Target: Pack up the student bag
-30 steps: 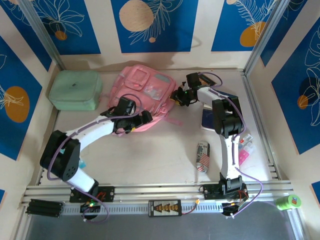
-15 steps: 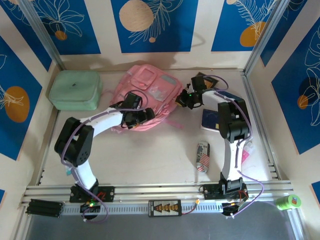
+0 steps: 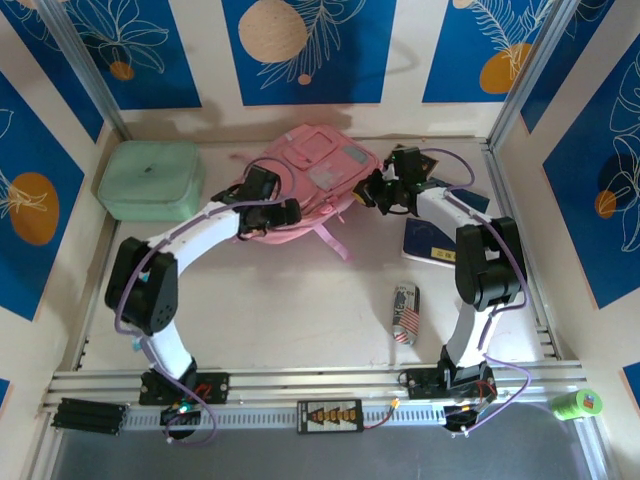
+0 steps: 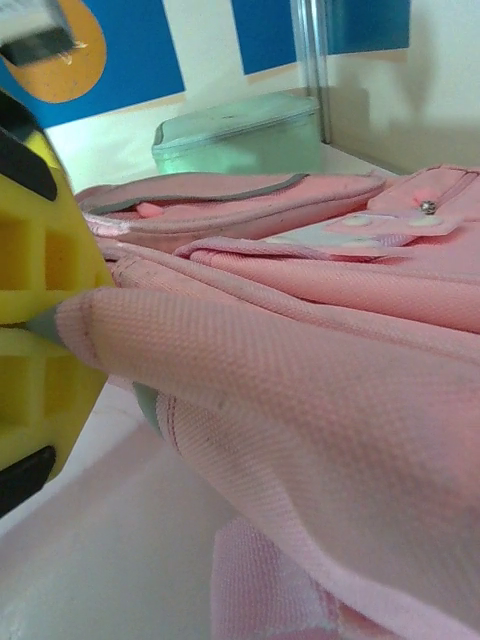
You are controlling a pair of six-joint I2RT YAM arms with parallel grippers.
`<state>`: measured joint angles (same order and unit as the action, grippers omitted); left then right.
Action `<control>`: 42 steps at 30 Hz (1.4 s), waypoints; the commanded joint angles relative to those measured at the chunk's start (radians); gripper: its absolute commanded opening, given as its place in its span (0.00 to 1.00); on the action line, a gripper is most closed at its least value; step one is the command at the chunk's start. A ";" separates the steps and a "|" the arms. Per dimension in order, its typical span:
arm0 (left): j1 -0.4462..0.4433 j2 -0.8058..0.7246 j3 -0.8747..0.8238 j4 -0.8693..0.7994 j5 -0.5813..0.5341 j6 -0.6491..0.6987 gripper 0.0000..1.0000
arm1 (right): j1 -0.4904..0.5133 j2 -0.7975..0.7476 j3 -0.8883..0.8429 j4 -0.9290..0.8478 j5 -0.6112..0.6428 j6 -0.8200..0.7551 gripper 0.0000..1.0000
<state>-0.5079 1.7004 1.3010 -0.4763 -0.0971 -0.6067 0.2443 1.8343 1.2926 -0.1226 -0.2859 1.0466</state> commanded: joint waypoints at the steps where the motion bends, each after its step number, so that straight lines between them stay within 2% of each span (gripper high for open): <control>1: -0.084 -0.104 0.034 -0.106 -0.103 0.055 1.00 | 0.020 -0.047 0.008 0.055 0.001 0.083 0.00; 7: -0.258 -0.107 0.063 -0.111 -0.158 0.045 0.93 | 0.042 -0.066 0.014 0.070 0.005 0.111 0.00; 13: -0.342 0.006 0.142 -0.042 -0.145 0.016 0.69 | 0.052 -0.147 -0.037 0.062 0.007 0.144 0.00; 15: -0.355 0.045 0.177 -0.059 -0.174 -0.011 0.60 | 0.058 -0.185 -0.069 0.061 0.018 0.160 0.00; 23: -0.374 0.073 0.184 -0.015 -0.221 -0.060 0.51 | 0.096 -0.266 -0.142 0.056 0.021 0.218 0.00; 28: -0.376 0.123 0.249 -0.069 -0.257 -0.100 0.37 | 0.106 -0.267 -0.138 0.057 0.015 0.219 0.00; 33: -0.376 0.139 0.269 -0.080 -0.307 -0.129 0.37 | 0.109 -0.264 -0.122 0.051 0.002 0.211 0.00; 42: -0.375 0.170 0.316 -0.134 -0.351 -0.138 0.26 | 0.103 -0.244 -0.101 0.054 -0.037 0.231 0.00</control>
<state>-0.8757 1.8496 1.5799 -0.5926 -0.3981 -0.7349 0.3386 1.6066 1.1477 -0.0998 -0.2276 1.2598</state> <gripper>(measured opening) 0.263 0.060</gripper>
